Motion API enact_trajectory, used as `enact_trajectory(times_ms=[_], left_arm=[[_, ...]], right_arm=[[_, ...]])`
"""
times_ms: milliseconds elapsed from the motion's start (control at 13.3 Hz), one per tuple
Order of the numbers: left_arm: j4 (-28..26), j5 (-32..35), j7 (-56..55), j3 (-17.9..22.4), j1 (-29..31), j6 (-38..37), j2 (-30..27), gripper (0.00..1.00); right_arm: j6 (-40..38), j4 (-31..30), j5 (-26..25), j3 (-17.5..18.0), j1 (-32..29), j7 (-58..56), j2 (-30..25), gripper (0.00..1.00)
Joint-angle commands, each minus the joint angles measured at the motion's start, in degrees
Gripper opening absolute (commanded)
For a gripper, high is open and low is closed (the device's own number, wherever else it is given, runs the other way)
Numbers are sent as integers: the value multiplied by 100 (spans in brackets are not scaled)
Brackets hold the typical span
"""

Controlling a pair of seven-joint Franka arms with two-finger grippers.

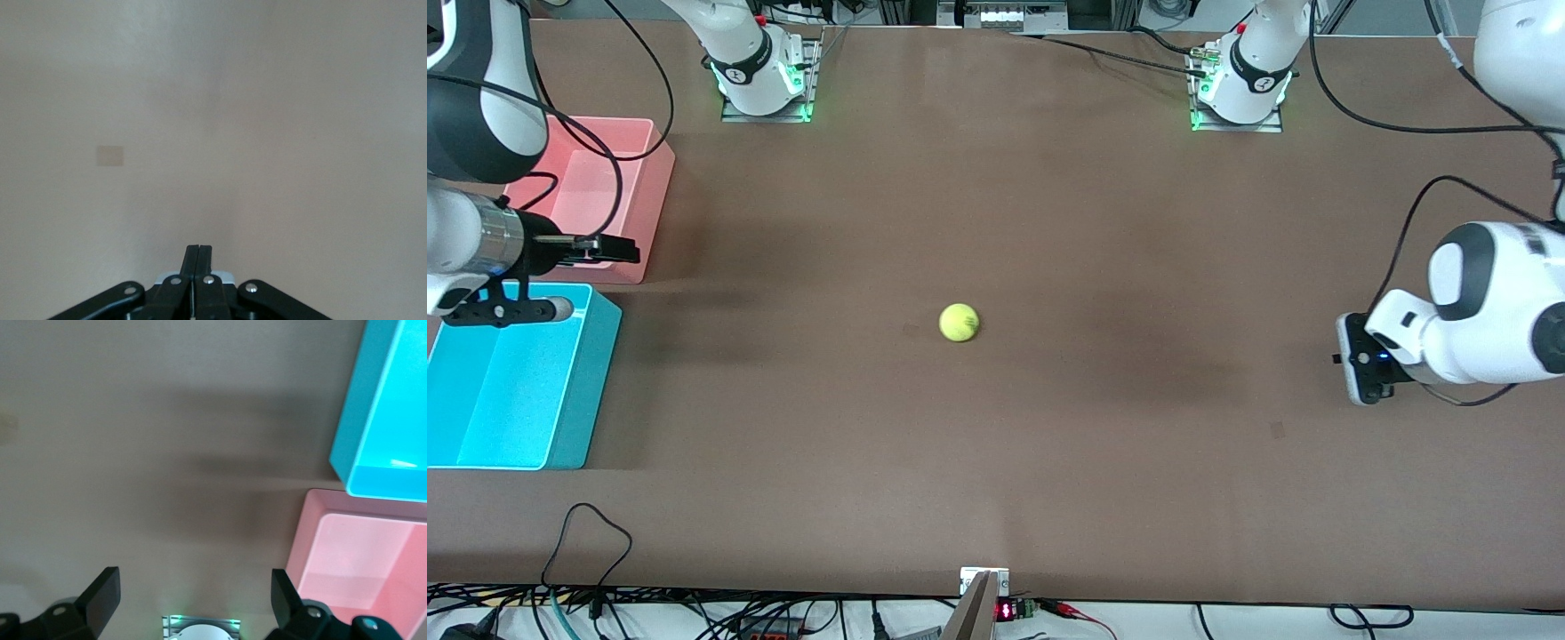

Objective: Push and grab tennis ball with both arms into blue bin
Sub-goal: 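Lower the right gripper to the rolling ball while the left gripper withdraws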

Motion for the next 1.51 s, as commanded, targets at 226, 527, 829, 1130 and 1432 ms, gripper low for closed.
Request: enact_trajectory(times_ms=[226, 527, 829, 1130, 1432], left_arm=[[289, 96, -797, 40, -638, -625, -491, 0], [219, -175, -2703, 952, -1675, -661, -1063, 0], [219, -810, -4890, 1938, -2336, -618, -1344, 6], [201, -748, -7325, 1948, -2091, -731, -1704, 24], [149, -731, -8394, 1852, -1722, -1284, -2047, 100]], right_arm=[[488, -490, 157, 25, 192, -63, 83, 100], [1359, -1316, 157, 25, 473, -46, -58, 100], [2316, -2422, 104, 25, 790, -535, -444, 100], [3072, -3232, 60, 25, 562, -2818, -603, 100], [4057, -3795, -115, 34, 491, -4534, -595, 100]])
